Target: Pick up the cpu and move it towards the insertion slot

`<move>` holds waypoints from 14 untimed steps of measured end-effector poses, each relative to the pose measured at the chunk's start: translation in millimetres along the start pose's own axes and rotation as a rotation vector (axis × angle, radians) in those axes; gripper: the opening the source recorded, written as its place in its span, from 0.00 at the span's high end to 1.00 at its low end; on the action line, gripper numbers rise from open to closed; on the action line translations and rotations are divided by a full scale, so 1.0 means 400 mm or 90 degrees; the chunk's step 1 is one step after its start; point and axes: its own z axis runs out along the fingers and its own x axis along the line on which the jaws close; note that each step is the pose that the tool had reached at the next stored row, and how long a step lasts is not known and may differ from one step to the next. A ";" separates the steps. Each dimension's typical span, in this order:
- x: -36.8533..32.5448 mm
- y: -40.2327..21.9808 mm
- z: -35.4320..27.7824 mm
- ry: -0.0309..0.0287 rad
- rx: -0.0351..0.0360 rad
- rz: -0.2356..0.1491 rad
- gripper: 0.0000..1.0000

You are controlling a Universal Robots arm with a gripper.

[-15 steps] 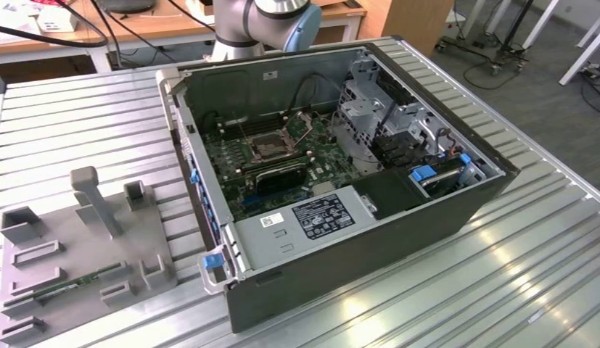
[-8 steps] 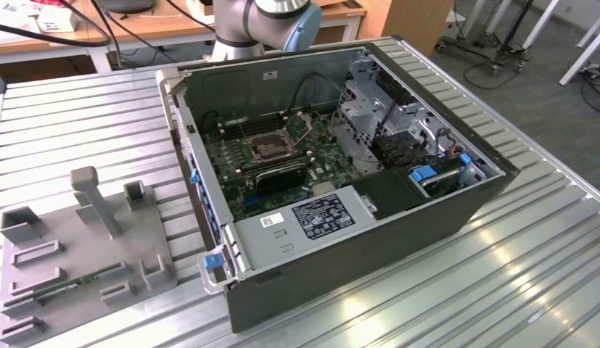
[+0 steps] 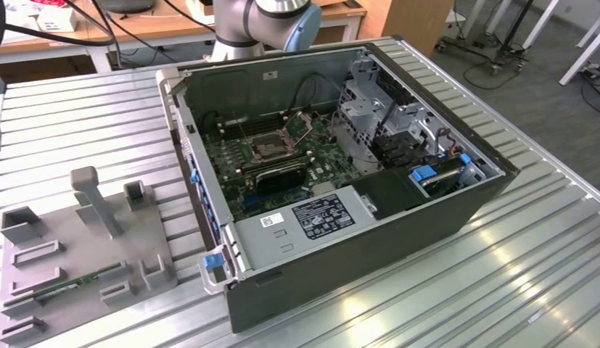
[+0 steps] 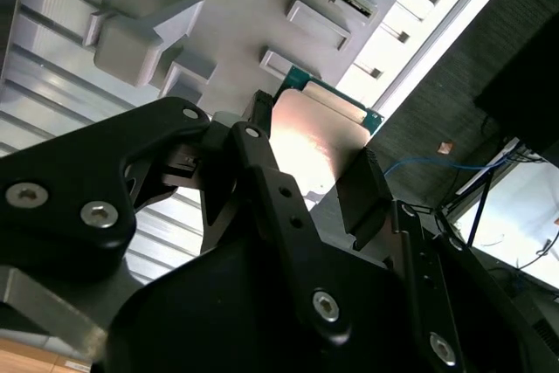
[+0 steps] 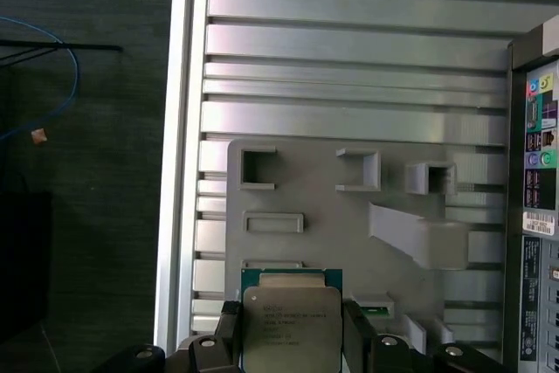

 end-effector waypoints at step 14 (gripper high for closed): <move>-0.010 0.000 0.000 0.0001 0.0000 0.000 0.45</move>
